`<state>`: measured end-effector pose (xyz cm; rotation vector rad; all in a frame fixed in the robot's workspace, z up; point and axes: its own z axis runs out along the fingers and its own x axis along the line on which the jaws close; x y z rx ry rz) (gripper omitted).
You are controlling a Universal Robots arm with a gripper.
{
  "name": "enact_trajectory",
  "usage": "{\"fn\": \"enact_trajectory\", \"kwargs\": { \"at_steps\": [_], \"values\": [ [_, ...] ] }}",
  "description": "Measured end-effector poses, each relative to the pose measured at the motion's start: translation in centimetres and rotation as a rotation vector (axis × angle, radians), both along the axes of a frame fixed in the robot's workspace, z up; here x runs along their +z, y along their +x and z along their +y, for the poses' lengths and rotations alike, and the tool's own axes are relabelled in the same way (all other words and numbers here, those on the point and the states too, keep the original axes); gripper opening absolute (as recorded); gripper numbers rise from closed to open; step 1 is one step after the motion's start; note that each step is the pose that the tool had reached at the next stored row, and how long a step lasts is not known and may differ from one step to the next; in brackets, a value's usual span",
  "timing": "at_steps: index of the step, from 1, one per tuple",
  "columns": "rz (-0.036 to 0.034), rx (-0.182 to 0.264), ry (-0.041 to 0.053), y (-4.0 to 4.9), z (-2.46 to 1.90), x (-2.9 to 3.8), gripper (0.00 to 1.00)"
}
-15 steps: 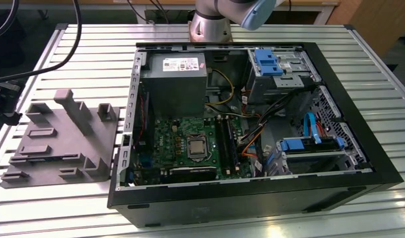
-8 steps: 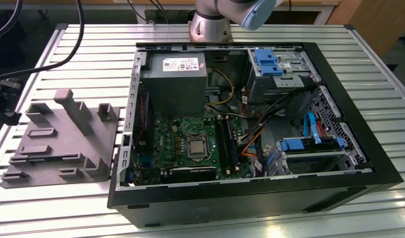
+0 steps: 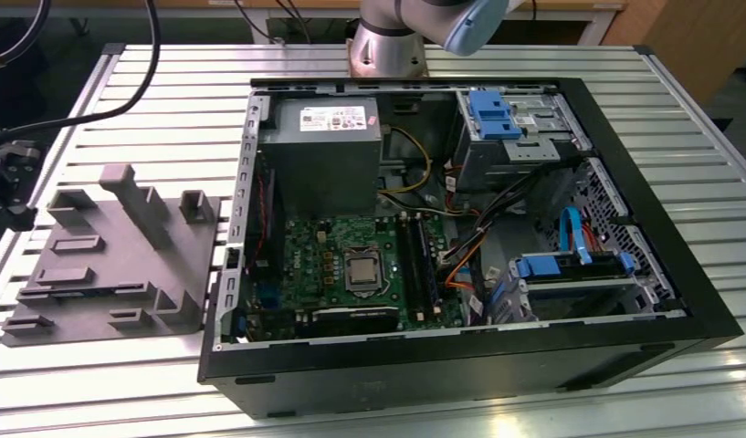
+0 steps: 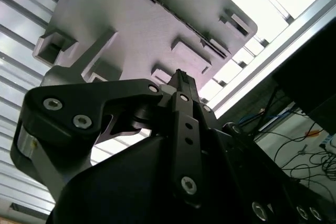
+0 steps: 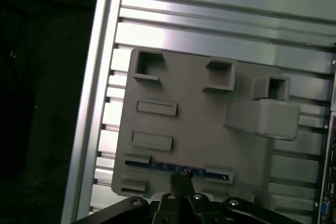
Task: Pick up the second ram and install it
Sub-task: 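Pick up the second ram and move it above second insertion slot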
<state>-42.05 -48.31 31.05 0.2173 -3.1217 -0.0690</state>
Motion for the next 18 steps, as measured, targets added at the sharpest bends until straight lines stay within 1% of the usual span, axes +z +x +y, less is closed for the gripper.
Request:
{"fn": "enact_trajectory", "kwargs": {
  "at_steps": [18],
  "values": [
    [0.0000,0.247,0.0000,0.00,0.00,-0.01,0.11]
  ]
}}
